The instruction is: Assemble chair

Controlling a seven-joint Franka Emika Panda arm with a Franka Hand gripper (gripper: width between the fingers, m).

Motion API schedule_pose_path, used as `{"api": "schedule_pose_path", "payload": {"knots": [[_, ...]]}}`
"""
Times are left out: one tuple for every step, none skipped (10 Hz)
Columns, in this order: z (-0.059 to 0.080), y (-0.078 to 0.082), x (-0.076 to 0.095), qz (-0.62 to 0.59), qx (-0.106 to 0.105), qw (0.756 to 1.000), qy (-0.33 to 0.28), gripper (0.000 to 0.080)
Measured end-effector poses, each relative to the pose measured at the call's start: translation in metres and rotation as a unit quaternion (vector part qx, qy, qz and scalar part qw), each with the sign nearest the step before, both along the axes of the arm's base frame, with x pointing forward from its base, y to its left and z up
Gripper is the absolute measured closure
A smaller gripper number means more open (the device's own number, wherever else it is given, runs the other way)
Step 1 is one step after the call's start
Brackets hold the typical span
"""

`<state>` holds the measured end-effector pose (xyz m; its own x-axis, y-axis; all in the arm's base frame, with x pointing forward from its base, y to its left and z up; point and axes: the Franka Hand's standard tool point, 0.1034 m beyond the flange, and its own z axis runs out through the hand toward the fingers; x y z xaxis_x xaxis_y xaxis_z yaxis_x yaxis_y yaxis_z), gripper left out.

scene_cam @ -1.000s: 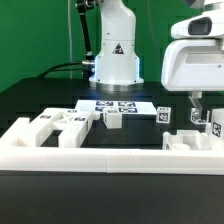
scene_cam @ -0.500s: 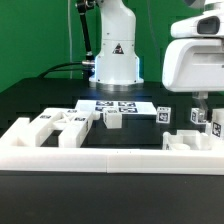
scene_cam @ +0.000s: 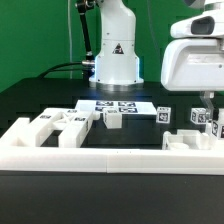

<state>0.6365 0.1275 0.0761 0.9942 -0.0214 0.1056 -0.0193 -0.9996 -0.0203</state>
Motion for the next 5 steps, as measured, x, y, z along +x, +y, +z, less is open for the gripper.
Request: {"api": "schedule_pose_path", "payload": {"knots": [[0.000,-0.001,0.000,-0.028,0.003,1.000,0.001,0.0511],[0.000,-0.004,0.000,-0.072,0.005,0.997,0.002,0.0511],[-0.001,-0.008,-0.001,-0.121,0.007,0.993,0.003,0.0511],[-0.001,-0.011,-0.002,-0.155,0.007,0.988,0.002,0.0509],[0.000,-0.013,-0.002,-0.179,0.006,0.984,0.003,0.0509]]}}
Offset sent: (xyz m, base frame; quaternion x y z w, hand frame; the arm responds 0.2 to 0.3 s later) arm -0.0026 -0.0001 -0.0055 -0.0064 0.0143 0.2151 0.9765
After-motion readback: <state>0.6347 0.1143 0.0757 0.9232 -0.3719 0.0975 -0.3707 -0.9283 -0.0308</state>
